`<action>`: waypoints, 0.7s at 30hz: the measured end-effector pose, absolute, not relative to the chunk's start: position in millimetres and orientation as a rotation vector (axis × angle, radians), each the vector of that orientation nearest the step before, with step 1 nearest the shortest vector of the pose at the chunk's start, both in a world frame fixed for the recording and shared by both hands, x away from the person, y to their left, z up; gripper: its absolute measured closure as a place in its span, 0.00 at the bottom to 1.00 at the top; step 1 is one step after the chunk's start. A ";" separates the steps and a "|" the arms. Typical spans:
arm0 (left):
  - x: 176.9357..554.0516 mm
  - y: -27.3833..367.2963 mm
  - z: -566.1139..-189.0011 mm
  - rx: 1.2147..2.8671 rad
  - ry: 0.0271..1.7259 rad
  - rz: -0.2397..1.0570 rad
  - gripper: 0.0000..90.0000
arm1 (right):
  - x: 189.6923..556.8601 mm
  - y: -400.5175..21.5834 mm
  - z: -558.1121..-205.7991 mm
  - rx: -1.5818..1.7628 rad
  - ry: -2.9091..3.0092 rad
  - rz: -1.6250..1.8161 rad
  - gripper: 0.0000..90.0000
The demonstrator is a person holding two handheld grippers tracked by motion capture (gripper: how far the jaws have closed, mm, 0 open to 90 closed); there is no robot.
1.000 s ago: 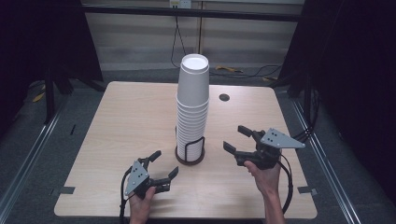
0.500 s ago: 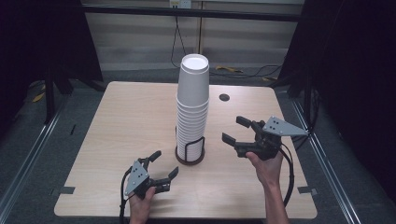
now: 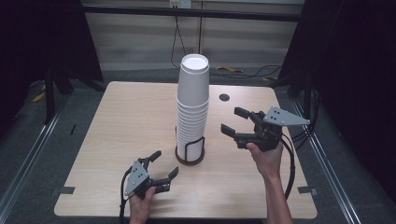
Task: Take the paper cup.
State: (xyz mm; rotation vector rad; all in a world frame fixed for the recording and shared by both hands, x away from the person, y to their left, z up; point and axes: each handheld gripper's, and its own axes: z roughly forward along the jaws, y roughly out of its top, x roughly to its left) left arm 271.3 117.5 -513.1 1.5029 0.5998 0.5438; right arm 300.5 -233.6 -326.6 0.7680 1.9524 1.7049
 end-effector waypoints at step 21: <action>270.2 116.1 -513.6 1.490 0.612 0.521 0.17 | 318.8 -219.7 -295.3 0.719 2.004 1.698 0.24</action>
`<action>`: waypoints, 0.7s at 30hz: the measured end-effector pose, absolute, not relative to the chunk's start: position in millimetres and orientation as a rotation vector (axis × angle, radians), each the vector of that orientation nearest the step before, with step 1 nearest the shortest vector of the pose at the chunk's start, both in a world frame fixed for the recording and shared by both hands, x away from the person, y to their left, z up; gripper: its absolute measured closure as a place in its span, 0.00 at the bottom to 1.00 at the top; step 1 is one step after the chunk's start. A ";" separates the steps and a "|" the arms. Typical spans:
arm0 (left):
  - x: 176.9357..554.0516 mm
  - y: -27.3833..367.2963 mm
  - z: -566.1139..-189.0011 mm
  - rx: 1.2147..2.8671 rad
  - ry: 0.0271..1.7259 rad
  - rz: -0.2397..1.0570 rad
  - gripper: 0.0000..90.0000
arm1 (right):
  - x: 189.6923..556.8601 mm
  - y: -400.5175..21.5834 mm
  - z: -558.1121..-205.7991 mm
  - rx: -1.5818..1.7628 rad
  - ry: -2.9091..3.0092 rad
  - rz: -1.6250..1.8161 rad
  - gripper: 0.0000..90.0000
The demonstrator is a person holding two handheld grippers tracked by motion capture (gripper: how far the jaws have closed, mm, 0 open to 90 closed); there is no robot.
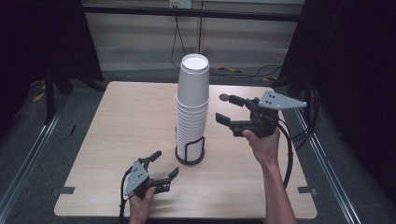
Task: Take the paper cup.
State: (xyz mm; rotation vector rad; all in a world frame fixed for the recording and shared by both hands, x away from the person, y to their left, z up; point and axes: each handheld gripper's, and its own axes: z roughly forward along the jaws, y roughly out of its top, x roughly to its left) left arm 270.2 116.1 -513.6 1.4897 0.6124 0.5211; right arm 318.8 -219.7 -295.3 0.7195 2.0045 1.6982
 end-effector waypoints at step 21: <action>270.1 116.1 -513.6 1.490 0.611 0.521 0.17 | 335.3 -203.9 -260.2 0.650 2.065 1.677 0.21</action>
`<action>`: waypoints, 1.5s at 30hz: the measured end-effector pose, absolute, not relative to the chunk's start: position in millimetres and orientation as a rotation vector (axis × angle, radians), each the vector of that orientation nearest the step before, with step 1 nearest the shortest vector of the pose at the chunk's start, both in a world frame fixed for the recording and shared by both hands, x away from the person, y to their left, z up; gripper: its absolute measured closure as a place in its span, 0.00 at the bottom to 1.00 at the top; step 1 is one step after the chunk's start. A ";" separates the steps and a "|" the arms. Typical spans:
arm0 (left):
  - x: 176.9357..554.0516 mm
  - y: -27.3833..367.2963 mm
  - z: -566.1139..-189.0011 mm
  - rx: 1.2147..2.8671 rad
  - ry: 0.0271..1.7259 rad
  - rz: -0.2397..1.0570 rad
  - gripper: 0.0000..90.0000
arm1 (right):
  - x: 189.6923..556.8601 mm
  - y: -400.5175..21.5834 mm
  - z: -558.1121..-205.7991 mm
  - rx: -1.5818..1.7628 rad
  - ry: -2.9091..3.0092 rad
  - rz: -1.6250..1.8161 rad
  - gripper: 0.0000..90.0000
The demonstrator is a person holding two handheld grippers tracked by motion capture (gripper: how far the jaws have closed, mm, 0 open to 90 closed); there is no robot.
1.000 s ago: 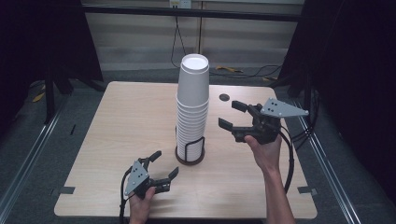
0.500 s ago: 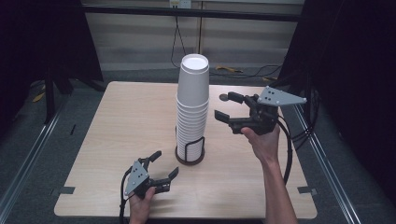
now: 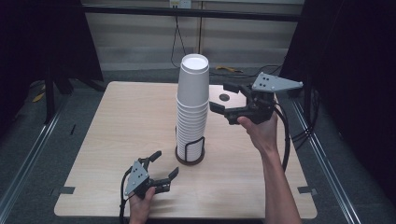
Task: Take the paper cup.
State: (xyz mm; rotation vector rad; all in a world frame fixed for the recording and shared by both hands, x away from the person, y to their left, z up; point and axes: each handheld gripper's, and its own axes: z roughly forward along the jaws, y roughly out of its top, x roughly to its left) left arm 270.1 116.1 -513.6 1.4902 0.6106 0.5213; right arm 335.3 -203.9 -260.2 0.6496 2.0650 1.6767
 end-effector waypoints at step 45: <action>270.2 116.4 -513.6 1.489 0.609 0.517 0.18 | 384.3 -163.7 -219.2 0.644 2.232 1.659 0.15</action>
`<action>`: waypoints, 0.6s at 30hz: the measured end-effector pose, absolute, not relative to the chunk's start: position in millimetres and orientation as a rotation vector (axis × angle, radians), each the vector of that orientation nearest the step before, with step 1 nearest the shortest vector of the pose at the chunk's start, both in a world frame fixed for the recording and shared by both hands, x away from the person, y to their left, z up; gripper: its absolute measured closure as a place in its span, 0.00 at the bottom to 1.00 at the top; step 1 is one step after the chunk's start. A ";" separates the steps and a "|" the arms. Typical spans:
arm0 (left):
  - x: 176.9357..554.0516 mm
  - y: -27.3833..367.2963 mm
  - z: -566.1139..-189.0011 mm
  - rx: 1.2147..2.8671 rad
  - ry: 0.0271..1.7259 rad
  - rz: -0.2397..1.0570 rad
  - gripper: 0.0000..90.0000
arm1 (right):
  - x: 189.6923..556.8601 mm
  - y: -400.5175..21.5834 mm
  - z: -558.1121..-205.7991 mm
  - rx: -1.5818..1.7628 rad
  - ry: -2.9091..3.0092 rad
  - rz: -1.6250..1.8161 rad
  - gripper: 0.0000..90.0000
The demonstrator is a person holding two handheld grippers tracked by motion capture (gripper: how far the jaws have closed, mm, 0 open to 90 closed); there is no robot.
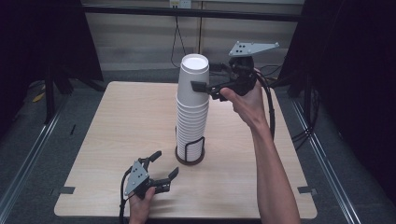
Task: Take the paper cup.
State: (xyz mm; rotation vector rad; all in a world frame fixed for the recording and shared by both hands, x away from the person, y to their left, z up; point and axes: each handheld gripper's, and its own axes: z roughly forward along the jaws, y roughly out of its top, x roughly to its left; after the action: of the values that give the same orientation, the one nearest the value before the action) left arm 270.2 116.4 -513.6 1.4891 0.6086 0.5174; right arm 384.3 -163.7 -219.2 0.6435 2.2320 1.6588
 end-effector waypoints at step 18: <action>270.1 116.4 -513.7 1.489 0.607 0.517 0.17 | 394.1 -147.2 -220.5 0.645 2.298 1.628 0.21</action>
State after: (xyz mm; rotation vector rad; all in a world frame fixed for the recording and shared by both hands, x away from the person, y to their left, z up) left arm 270.1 116.4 -513.7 1.4888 0.6066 0.5171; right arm 394.1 -147.2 -220.5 0.6450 2.2982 1.6281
